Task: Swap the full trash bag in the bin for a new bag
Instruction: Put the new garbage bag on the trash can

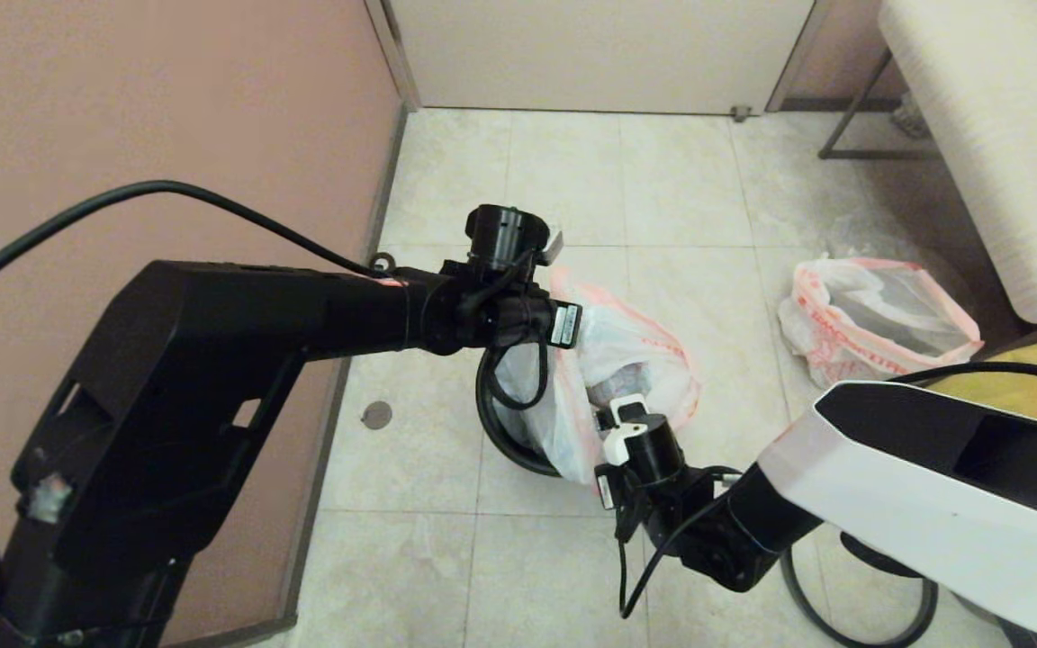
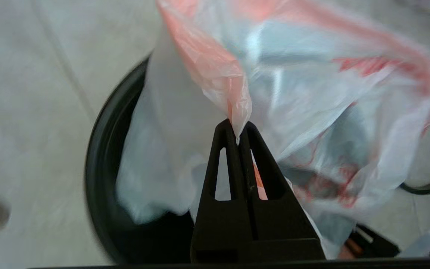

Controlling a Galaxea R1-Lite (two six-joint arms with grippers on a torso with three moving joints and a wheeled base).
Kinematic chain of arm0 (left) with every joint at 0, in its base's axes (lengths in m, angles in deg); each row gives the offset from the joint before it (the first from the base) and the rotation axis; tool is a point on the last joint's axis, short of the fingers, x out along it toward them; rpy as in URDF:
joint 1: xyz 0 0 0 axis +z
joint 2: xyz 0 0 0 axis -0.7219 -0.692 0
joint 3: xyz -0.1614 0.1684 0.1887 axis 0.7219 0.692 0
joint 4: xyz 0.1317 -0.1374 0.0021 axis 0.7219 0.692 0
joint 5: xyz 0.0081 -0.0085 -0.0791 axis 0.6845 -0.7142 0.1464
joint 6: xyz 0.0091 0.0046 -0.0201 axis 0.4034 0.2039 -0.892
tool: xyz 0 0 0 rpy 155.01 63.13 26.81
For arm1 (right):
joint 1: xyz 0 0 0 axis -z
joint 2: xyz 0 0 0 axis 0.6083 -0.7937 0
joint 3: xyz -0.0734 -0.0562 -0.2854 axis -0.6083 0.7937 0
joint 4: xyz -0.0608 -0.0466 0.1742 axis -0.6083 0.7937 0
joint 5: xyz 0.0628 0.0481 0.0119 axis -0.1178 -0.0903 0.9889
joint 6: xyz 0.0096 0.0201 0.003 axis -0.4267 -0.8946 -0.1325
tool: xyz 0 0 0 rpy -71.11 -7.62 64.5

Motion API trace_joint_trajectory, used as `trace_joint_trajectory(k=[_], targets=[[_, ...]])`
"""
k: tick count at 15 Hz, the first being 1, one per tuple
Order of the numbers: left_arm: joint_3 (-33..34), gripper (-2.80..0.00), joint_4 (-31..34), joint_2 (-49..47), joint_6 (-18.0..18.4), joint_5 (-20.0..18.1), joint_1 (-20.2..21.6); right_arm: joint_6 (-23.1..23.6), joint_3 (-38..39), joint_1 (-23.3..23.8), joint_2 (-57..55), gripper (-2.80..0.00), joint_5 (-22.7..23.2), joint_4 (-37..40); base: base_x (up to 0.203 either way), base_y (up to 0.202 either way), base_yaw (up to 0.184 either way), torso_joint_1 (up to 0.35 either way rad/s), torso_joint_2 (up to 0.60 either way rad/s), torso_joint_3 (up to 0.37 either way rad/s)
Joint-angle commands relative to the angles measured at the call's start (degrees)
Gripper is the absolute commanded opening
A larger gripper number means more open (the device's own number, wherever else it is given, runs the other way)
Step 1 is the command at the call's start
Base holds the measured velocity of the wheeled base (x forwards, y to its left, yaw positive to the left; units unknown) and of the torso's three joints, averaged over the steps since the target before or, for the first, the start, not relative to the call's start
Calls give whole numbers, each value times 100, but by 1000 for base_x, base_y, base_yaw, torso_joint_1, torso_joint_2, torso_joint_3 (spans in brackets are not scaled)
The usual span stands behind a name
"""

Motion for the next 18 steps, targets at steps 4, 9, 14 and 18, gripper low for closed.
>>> trace_joint_trajectory(k=[4,9,14,18], targets=[[520,-280,1544,996,-1305,791,2,-49,68,-2,69,-280,-24,-31,0,0,0,0,0,0],[2386,-280,2300,1418,-2003,1799,152,-49,60,-2,100,-280,-33,-31,0,0,0,0,0,0],[2715,-280,2223,568,-2073,2166,534,-49,-63,33,65,-280,-33,-22,0,0,0,0,0,0],[2634,-280,1813,53,-2055,2229,393,-58,-60,86,84,-280,-33,-22,0,0,0,0,0,0]])
